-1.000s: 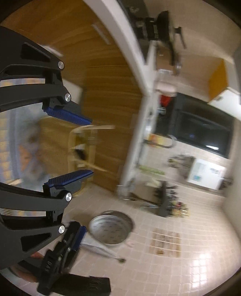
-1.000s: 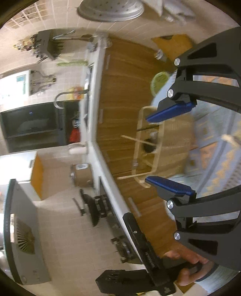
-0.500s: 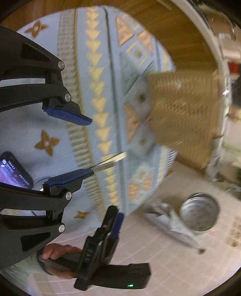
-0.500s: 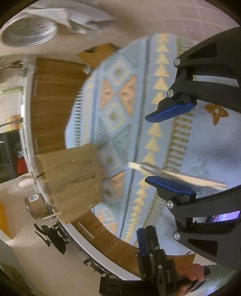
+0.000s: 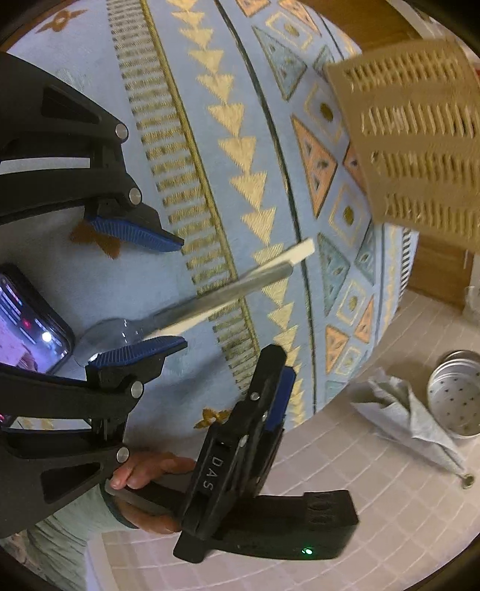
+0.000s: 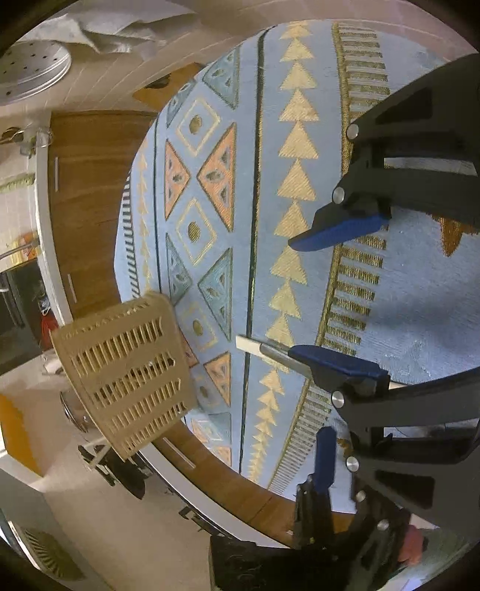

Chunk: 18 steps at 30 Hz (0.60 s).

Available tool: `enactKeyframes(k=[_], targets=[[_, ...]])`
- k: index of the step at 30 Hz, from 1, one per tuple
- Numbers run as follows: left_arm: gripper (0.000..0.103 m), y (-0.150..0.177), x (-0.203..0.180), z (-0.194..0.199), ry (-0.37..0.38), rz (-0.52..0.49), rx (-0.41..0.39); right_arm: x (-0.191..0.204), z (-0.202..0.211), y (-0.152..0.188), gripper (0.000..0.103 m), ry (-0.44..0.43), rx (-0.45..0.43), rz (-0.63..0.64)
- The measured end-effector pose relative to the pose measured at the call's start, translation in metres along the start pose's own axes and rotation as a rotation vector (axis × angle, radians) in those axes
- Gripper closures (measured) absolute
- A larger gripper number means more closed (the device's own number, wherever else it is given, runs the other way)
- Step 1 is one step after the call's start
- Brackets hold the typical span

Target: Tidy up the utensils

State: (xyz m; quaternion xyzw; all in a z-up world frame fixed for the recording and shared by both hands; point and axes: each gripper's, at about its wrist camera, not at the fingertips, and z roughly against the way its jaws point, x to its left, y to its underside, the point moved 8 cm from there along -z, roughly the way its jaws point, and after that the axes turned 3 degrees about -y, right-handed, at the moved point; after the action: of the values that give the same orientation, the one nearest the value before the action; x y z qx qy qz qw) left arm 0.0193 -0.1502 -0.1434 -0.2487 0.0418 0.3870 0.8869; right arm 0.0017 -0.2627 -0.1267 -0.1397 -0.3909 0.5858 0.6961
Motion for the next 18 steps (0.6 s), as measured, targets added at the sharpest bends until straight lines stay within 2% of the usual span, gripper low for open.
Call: enactKeyframes(k=[2,5,8,9,14,18], targets=[[0.063,-0.003,-0.005,-0.005,-0.027,-0.013,0.017,-0.002,0.003,0.000,0.055,-0.004,-0.002,-0.013],[0.067,-0.009,-0.012,-0.014,-0.106,-0.054,0.038,-0.004,0.010,-0.002,0.055,-0.017,-0.003,-0.036],[0.079,-0.015,-0.014,-0.018,-0.161,-0.061,0.058,-0.005,0.016,-0.003,0.055,-0.021,0.010,-0.049],[0.088,-0.016,-0.012,-0.018,-0.183,-0.061,0.061,-0.004,0.016,-0.003,0.055,-0.020,0.014,-0.045],[0.091,-0.017,0.002,-0.014,-0.130,0.006,0.054,0.004,0.020,0.003,0.055,0.001,0.038,-0.012],[0.090,-0.020,0.002,-0.016,-0.146,0.019,0.057,0.008,0.012,0.008,0.055,0.035,0.097,0.003]])
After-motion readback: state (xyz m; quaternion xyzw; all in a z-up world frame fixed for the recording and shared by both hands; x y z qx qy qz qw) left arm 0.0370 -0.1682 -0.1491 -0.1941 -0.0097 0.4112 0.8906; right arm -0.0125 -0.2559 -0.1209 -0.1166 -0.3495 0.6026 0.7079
